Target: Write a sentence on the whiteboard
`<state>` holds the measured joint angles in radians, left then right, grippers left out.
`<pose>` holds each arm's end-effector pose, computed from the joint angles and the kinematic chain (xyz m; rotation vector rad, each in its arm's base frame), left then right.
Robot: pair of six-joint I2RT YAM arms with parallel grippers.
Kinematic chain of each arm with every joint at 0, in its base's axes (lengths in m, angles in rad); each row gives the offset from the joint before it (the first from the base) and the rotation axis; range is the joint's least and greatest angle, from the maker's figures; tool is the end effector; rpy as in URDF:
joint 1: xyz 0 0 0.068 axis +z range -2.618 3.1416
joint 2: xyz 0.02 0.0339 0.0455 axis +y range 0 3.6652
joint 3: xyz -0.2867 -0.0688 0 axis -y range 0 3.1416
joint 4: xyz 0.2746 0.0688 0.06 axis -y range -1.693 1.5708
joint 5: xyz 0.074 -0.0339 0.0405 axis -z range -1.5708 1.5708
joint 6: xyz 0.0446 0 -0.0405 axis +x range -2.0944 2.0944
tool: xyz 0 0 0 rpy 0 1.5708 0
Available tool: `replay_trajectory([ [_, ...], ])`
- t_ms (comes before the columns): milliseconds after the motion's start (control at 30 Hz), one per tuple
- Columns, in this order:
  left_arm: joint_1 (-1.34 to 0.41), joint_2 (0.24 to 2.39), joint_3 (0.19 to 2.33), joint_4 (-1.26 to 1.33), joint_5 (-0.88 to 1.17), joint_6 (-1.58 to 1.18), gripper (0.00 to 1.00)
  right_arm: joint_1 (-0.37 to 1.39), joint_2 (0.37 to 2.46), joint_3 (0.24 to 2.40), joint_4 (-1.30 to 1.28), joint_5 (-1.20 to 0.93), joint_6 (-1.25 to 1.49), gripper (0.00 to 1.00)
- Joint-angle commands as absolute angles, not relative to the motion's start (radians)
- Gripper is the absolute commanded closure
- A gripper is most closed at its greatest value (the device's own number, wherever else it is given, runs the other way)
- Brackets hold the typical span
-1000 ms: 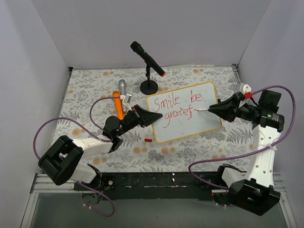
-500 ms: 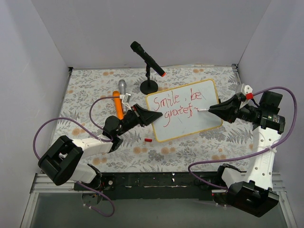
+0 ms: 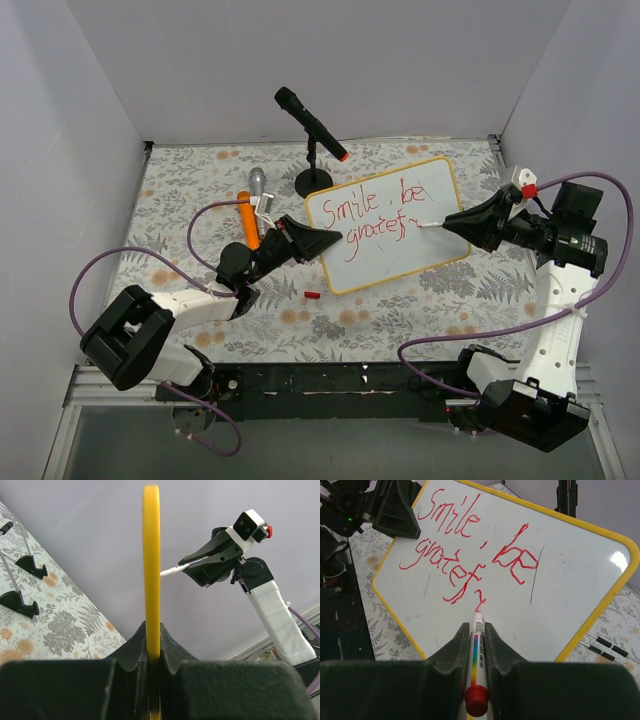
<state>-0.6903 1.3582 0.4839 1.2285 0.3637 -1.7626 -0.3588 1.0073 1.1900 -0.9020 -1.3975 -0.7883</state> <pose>0.2137 -0.1970 0.2617 -0.4520 1.5838 -2.2513 0.1909 -0.0247 0.4109 -0.9527 1.4580 0.7481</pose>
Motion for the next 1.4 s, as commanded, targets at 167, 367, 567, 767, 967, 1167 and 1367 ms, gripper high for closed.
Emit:
replay_trajectory([
  [167, -0.692, 1.273, 0.494, 1.376, 0.299, -1.781, 1.0, -0.362, 1.014, 1.267, -0.925, -1.324, -0.756, 0.99],
  [367, -0.693, 1.262, 0.479, 1.322, 0.27, -1.784, 1.0, -0.35, 1.048, 1.365, -1.061, -1.394, -0.854, 0.99],
  [567, -0.693, 1.285, 0.472, 1.275, 0.229, -1.802, 1.0, -0.316, 1.06, 1.367, -1.037, -1.457, -0.805, 0.99],
  [767, -0.693, 1.33, 0.5, 1.285, 0.262, -1.813, 1.0, -0.293, 1.081, 1.374, -0.999, -1.381, -0.77, 0.99],
  [967, -0.693, 1.338, 0.505, 1.256, 0.273, -1.816, 1.0, -0.253, 1.098, 1.382, -0.973, -1.306, -0.75, 0.99],
  [1167, -0.693, 1.338, 0.518, 1.218, 0.285, -1.824, 1.0, -0.184, 1.111, 1.4, -0.96, -1.192, -0.755, 0.99],
  [1367, -0.699, 1.321, 0.519, 1.155, 0.272, -1.801, 1.0, -0.132, 1.134, 1.439, -1.041, -1.2, -0.86, 0.99],
])
